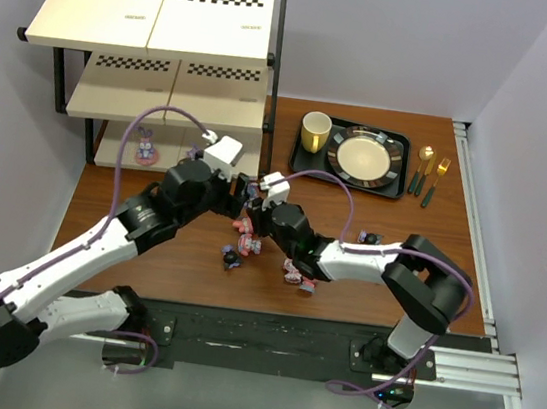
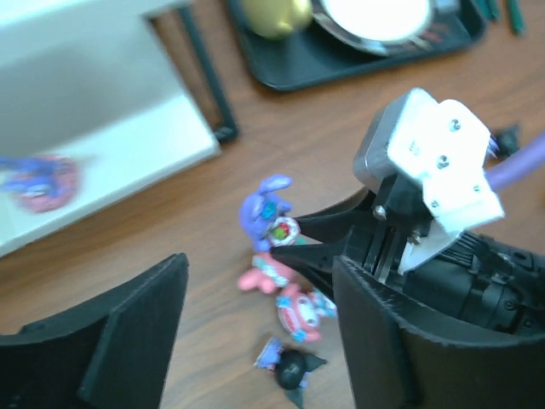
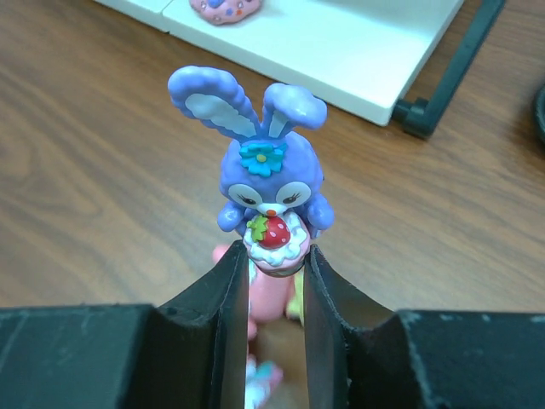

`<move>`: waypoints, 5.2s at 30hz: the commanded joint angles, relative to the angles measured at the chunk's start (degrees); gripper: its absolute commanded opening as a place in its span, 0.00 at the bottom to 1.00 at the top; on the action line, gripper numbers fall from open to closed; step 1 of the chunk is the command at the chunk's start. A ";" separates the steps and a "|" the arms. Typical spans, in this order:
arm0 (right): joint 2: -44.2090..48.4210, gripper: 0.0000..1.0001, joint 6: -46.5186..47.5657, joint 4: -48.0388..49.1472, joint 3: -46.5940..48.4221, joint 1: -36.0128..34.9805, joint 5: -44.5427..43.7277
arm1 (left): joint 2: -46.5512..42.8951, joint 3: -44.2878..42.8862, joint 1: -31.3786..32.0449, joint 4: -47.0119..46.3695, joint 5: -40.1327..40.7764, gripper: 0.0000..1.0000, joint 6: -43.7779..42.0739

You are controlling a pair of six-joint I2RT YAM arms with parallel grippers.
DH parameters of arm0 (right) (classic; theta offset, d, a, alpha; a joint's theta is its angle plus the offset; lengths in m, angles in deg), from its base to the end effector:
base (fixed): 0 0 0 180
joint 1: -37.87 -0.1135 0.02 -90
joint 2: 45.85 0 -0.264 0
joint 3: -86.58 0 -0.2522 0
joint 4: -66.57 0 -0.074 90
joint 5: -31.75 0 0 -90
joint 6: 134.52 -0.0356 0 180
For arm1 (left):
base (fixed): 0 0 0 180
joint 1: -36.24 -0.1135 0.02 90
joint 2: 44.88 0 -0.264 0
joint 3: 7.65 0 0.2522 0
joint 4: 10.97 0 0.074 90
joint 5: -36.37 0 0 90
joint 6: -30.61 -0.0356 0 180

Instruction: Place and organize the plastic toys onto the shelf

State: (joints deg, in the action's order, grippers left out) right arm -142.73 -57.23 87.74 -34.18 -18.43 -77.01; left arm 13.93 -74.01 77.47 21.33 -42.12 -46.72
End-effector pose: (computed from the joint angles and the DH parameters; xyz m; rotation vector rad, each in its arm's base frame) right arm 0.2063 0.2887 0.1910 -0.4781 1.8147 0.5348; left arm 0.1793 -0.1477 0.3269 0.3705 1.9820 -0.4030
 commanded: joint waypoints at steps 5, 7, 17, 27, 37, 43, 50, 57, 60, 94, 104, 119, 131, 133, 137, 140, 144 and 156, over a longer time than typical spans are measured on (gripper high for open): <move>-12.43 0.00 2.34 9.36 12.26 0.04 -8.03 | -18.62 8.55 -0.01 -5.09 25.74 0.87 1.48; -14.90 0.00 2.25 10.32 15.76 0.04 -9.00 | -23.81 11.20 0.07 -5.80 30.66 0.90 1.57; -28.97 0.00 3.04 6.38 34.58 1.01 -14.37 | -36.39 17.18 0.08 -8.61 41.05 0.92 0.79; -37.24 0.00 -1.61 -3.02 45.40 2.68 -19.82 | -39.29 18.06 0.08 -9.93 43.16 0.91 -1.50; -38.82 0.00 -7.94 -11.12 49.45 3.82 -22.63 | -40.09 18.23 -0.01 -10.02 42.90 0.91 -1.59; -39.00 0.11 -9.35 -14.72 50.94 4.00 -22.81 | -40.52 18.32 -0.10 -10.02 42.98 0.90 -1.50; -38.73 0.27 -10.23 -15.95 50.59 4.00 -21.93 | -40.44 18.32 -0.19 -9.93 42.98 0.90 -1.50; -37.77 0.37 -11.02 -15.87 49.28 4.00 -21.23 | -40.44 18.41 -0.28 -10.02 42.90 0.90 -1.50; -37.42 0.41 -11.28 -15.87 48.57 4.00 -21.14 | -40.44 18.41 -0.36 -9.93 42.90 0.90 -1.50; 5.37 0.87 -4.34 -28.07 13.16 5.13 3.54 | -28.85 16.65 -0.80 -6.77 29.73 0.91 2.10; 20.40 0.86 -2.50 -40.12 3.15 9.97 10.58 | -17.86 14.10 -0.80 -3.78 18.47 0.92 6.75; 21.12 0.83 0.58 -35.22 -3.01 12.35 24.20 | -2.47 20.42 -1.07 -16.05 7.48 0.86 24.15; 20.59 0.82 -0.03 -26.42 -8.65 12.35 31.42 | 12.29 24.91 -12.93 -36.11 -13.25 0.84 31.45; 20.59 0.82 0.05 -25.89 -9.08 12.35 31.77 | 15.45 24.74 -13.63 -37.61 -16.16 0.83 31.98; 20.42 0.82 0.05 -25.36 -9.61 12.26 32.56 | 19.76 25.26 -15.56 -41.91 -20.55 0.81 33.30; 20.59 0.82 -0.12 -24.57 -10.23 12.26 33.09 | 22.75 25.35 -16.18 -44.37 -23.28 0.78 34.79; 20.85 0.82 0.14 -24.65 -10.41 12.26 33.18 | 25.13 25.79 -16.36 -44.82 -23.82 0.77 36.28; 20.07 0.82 0.23 -22.90 -10.93 12.26 34.58 | 26.80 30.89 -17.33 -56.07 -28.82 0.70 38.66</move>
State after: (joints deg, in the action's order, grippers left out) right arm -122.71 -57.49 61.71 -44.65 -6.10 -44.64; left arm 40.35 -44.13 60.47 -28.17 -68.87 -9.09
